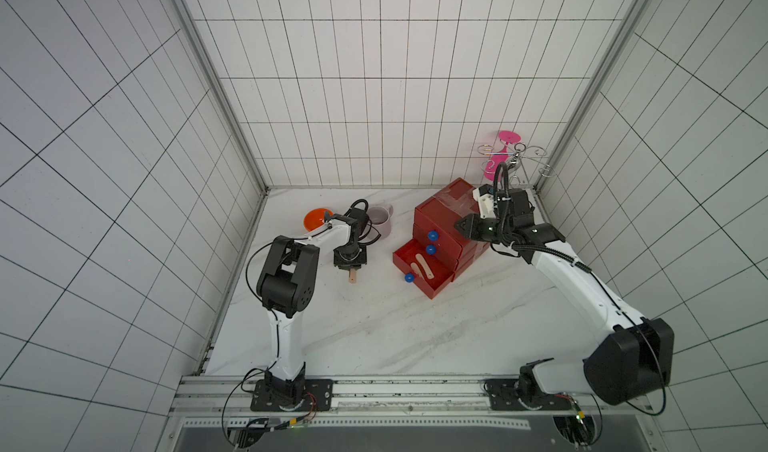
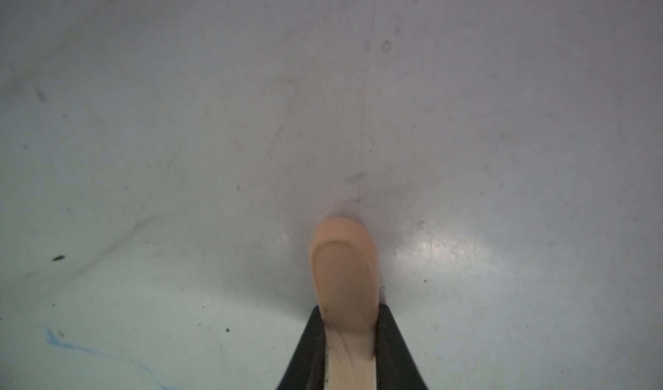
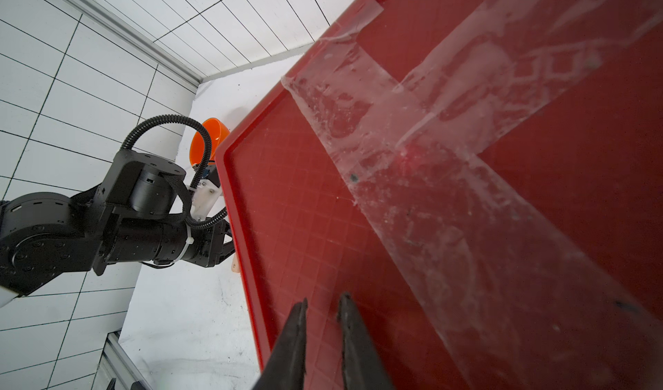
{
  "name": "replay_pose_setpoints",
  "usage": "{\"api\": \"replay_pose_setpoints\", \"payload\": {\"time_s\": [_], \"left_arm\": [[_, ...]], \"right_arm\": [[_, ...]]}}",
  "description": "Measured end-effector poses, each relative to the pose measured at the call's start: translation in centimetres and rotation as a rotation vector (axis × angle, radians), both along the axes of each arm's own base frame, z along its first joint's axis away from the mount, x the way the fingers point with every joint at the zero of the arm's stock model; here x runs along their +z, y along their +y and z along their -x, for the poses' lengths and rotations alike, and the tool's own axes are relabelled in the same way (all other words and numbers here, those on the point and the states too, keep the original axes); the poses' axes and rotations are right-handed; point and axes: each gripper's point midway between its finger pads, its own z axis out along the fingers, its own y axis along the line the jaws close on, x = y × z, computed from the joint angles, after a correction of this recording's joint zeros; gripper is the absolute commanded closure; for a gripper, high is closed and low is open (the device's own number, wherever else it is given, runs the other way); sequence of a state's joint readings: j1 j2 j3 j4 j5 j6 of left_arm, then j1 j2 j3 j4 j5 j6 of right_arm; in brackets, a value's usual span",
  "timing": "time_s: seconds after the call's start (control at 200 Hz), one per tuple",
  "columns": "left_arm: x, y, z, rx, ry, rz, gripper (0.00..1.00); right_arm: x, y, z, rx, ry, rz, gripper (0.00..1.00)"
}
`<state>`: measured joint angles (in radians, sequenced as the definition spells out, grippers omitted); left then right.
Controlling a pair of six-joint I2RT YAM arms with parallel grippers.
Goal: Place the fruit knives into the drawer by color
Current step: Pick up the fruit knife from the center of the board.
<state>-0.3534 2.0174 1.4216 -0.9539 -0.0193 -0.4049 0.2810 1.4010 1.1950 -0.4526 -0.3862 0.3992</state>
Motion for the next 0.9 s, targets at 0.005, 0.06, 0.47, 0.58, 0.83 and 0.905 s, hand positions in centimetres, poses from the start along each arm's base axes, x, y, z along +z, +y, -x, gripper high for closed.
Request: {"api": "replay_pose_setpoints", "payload": {"time_s": [0.005,0.06,0.47,0.58,0.83,0.905], "left_arm": [[0.0,0.0,0.0,0.0,0.0,0.0,0.84],[0.0,0.1,0.2,0.001,0.001,0.001,0.84],[4.8,-2.0,1.0,0.009,-0.081,0.106,0.84],[7.0,-4.3,1.1,-0.012,-0.13,0.172,0.83],[10.8,-11.6,2.0,-0.072,-0.201,0.369,0.82],[11.9,-13.5,2.1,-0.081,-0.218,0.43,0.82]], "right_arm": [[0.0,0.0,0.0,0.0,0.0,0.0,0.79],[0.0,0.0,0.0,0.0,0.0,0.0,0.79],[0.0,0.0,0.0,0.0,-0.001,0.0,0.79],[0.0,0.0,0.0,0.0,0.0,0.0,0.8],[0.0,0.0,0.0,-0.001,-0.001,0.0,0.79],[0.0,0.0,0.0,-0.001,-0.001,0.0,0.79]]}}
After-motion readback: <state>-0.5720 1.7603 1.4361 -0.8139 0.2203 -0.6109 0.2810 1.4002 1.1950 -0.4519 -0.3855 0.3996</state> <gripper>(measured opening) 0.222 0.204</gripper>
